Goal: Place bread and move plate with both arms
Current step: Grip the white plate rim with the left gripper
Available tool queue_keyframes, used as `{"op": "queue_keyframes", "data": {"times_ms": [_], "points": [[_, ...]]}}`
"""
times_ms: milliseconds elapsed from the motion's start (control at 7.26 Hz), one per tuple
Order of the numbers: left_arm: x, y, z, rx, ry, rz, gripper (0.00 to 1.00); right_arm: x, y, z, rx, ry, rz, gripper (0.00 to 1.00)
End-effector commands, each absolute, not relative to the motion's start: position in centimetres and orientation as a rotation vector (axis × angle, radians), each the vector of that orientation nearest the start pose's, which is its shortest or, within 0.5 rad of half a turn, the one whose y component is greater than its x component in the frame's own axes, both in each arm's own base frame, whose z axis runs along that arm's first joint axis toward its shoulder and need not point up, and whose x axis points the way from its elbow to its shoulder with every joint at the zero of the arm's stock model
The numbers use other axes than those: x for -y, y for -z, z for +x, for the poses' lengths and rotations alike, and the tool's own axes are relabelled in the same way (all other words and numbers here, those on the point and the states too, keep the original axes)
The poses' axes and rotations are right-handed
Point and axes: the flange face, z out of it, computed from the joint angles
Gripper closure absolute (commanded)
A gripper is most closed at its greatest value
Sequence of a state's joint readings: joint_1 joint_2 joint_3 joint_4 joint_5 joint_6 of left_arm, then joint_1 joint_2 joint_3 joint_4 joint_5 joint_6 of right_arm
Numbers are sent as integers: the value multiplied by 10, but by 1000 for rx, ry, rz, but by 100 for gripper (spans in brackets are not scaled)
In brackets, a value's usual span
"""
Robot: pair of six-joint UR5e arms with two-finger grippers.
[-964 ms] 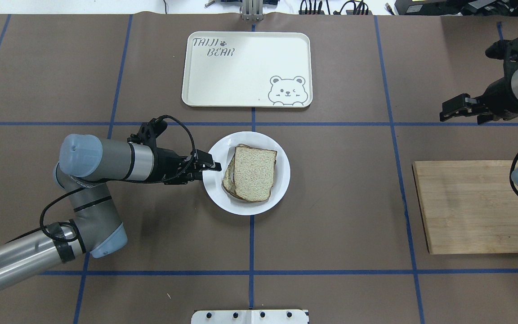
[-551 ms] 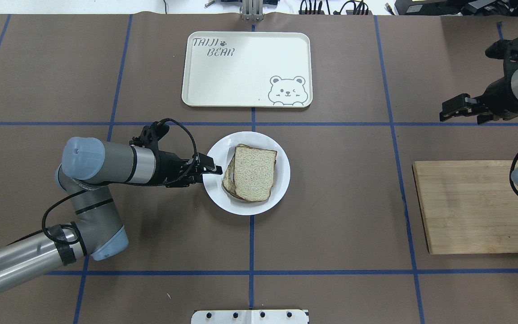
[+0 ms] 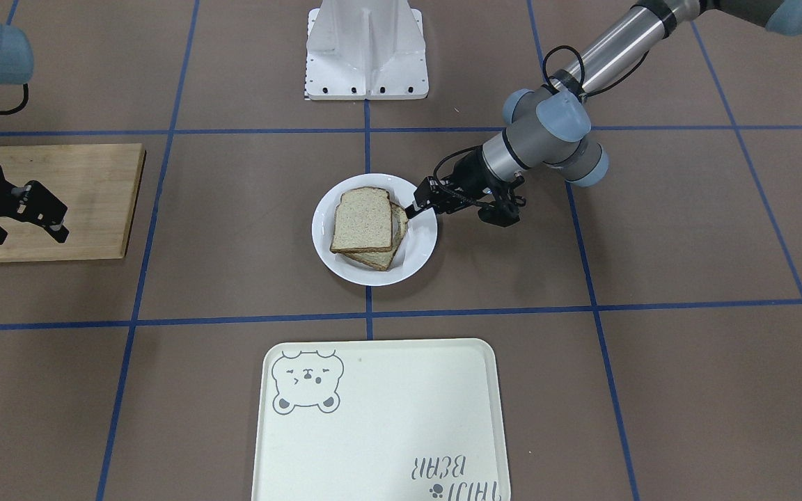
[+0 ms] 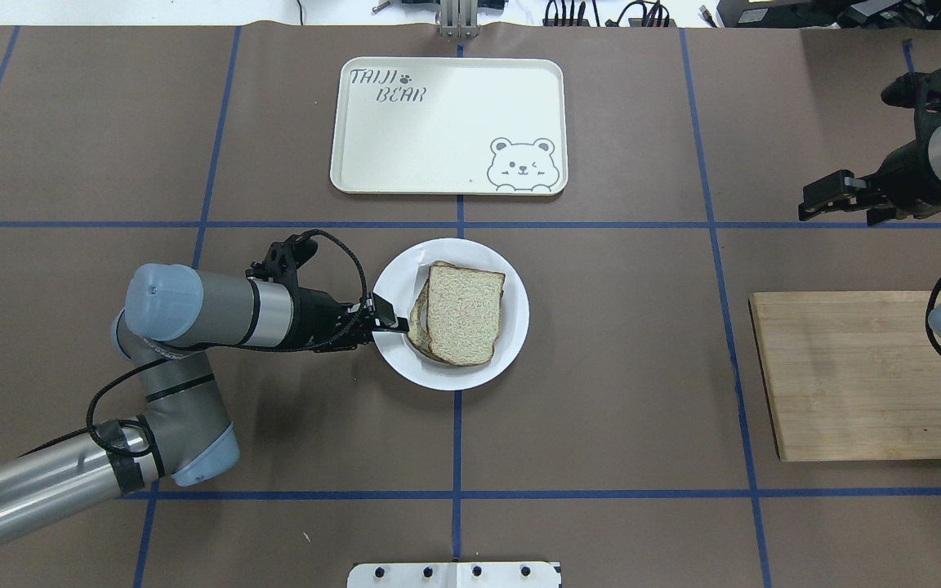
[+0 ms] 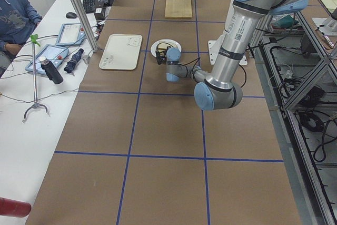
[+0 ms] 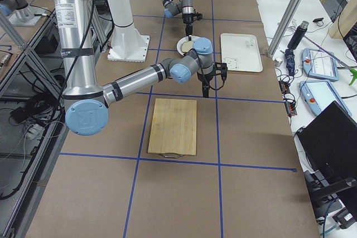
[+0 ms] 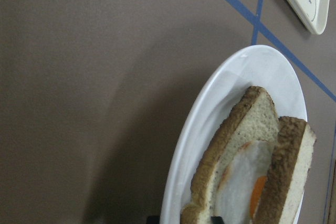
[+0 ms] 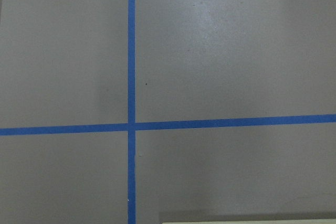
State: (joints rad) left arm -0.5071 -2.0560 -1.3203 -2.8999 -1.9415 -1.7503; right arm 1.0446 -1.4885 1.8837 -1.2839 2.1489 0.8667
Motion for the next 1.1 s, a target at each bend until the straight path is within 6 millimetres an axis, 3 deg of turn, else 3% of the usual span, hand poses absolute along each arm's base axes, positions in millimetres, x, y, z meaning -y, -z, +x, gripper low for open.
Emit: {"op": "queue_keyframes", "data": {"times_ms": [0, 551, 964], "points": [[411, -348, 541, -1570, 250, -35, 100, 495, -437, -196, 851, -122, 152, 0], [407, -342, 528, -1675, 281, -76, 100, 496, -434, -197, 853, -120, 156, 0], [415, -332, 512, -1811, 418, -47, 100, 496, -432, -194, 863, -121, 155, 0]]}}
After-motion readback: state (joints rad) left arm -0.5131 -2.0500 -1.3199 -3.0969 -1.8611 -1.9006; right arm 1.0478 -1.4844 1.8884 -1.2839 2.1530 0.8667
